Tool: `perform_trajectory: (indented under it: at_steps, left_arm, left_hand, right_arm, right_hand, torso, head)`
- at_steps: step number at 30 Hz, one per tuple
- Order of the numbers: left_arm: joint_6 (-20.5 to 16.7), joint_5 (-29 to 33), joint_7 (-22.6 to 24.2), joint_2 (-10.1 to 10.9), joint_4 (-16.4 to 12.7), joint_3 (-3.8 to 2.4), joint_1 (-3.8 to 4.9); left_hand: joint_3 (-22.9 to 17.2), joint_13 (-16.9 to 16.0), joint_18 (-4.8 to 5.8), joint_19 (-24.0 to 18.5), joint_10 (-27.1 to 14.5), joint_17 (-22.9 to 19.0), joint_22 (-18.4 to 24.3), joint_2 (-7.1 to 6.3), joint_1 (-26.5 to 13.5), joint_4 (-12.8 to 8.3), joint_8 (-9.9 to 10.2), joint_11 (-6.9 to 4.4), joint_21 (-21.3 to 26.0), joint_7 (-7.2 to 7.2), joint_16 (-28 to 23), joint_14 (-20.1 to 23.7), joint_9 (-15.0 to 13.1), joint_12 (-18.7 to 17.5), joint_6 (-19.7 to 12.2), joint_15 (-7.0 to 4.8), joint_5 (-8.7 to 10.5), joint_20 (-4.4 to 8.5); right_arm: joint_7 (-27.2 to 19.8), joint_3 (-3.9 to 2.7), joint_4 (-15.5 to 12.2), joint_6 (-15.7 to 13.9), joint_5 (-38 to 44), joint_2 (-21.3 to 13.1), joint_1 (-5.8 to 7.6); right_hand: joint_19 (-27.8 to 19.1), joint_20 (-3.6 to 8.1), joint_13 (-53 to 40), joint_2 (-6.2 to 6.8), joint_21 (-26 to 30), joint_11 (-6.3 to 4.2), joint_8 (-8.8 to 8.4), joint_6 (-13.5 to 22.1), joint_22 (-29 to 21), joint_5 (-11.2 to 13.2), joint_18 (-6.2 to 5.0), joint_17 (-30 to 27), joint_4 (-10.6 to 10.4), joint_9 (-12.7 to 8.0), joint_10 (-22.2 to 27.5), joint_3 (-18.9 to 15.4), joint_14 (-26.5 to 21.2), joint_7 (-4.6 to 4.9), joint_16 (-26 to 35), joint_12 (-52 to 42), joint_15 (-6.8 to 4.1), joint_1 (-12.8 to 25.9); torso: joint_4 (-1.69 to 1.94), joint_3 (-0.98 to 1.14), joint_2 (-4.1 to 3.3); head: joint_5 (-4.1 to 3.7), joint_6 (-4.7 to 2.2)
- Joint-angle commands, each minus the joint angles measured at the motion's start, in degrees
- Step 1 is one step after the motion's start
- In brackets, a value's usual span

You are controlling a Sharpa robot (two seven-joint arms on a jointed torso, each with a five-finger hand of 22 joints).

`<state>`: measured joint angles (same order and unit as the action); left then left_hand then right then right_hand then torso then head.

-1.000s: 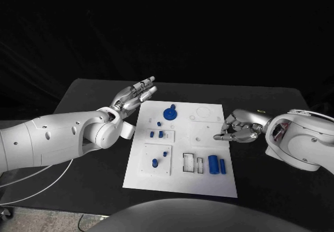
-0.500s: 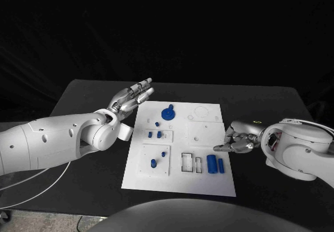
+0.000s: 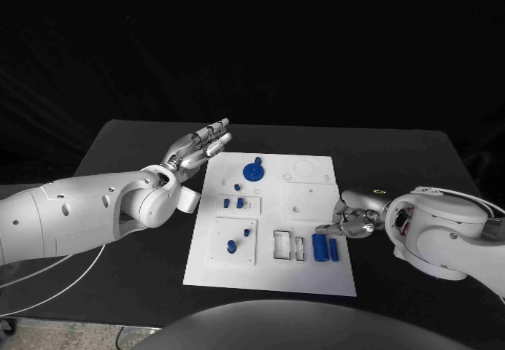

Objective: Assemble the parts on the task board

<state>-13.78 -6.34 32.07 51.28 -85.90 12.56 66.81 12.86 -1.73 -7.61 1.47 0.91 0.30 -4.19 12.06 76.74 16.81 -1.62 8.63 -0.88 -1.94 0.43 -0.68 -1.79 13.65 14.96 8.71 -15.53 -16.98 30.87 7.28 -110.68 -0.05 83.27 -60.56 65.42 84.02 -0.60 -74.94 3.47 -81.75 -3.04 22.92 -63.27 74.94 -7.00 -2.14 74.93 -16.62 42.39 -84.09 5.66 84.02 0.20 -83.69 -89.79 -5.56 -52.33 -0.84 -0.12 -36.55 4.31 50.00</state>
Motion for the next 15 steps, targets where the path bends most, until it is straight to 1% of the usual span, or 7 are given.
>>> perform_trajectory:
  at_steps: [1, 8, 13, 15]
  left_arm:
    - [1.28, 0.14, 0.18, 0.01, -0.11, -0.04, -0.01]
    - [1.47, 0.14, 0.03, 0.01, -0.13, -0.04, -0.01]
    - [1.60, 0.14, -0.07, 0.01, -0.11, -0.04, -0.01]
    - [1.66, 0.14, -0.09, 0.01, -0.10, -0.04, -0.01]
  left_hand:
    - [0.31, -0.09, -0.68, 0.40, 0.07, 0.08, -0.05, 0.22, 0.24, -0.10, -0.25, 0.49, -0.28, -0.43, 0.28, -0.13, -0.09, 0.39, 0.11, 0.46, -0.23, 0.01]
    - [0.41, -0.11, -0.61, 0.47, 0.15, 0.12, -0.12, 0.28, 0.39, -0.11, -0.26, 0.69, -0.31, -0.51, 0.37, -0.23, -0.10, 0.63, 0.15, 0.56, -0.33, 0.00]
    - [0.47, -0.13, -0.58, 0.53, 0.19, 0.15, -0.19, 0.31, 0.47, -0.11, -0.26, 0.79, -0.34, -0.54, 0.44, -0.31, -0.10, 0.76, 0.17, 0.62, -0.34, 0.00]
    - [0.48, -0.13, -0.58, 0.53, 0.20, 0.15, -0.20, 0.32, 0.47, -0.11, -0.26, 0.80, -0.34, -0.54, 0.45, -0.31, -0.10, 0.77, 0.17, 0.63, -0.34, 0.00]
  right_arm:
    - [1.21, 0.01, -0.27, 0.19, -0.15, 0.33, -0.18]
    - [2.39, 0.01, -0.31, 1.65, -0.06, 0.96, -0.34]
    - [3.38, 0.01, -0.27, 2.46, 0.23, 1.34, -0.52]
    - [3.82, 0.01, -0.24, 2.82, 0.42, 1.47, -0.65]
  right_hand:
    - [3.71, 0.31, -15.06, -0.23, -0.15, -0.20, -0.56, 0.13, 12.54, 0.36, 0.23, 4.40, 0.30, -0.19, -5.91, 0.05, 4.38, 0.21, 0.34, -0.21, -0.50, -0.15]
    - [3.49, 0.33, -15.06, 0.82, 0.51, -0.16, -2.04, -0.46, 12.29, 0.92, 0.04, 3.50, 0.92, -0.52, -5.91, -0.08, 4.28, 0.27, 0.76, -0.21, -0.52, -1.78]
    - [3.24, 0.31, -15.06, 1.17, 1.31, -0.08, -3.06, -0.49, 12.01, 1.31, -0.16, 2.56, 0.83, -0.99, -5.91, -0.20, 4.14, 0.39, 1.27, -0.21, -0.49, -2.18]
    - [3.19, 0.26, -15.06, 1.30, 1.43, 0.02, -3.91, -0.50, 11.96, 1.36, -0.19, 2.31, 0.76, -1.57, -5.91, -0.24, 4.10, 0.52, 1.38, -0.21, -0.42, -2.43]
  torso:
    - [0.01, -0.05, 0.03]
    - [0.04, -0.05, 0.06]
    - [-0.01, -0.04, 0.07]
    - [0.01, -0.04, 0.06]
  head:
    - [-0.09, 0.00]
    - [-0.15, 0.00]
    - [-0.07, 0.00]
    - [-0.09, 0.00]
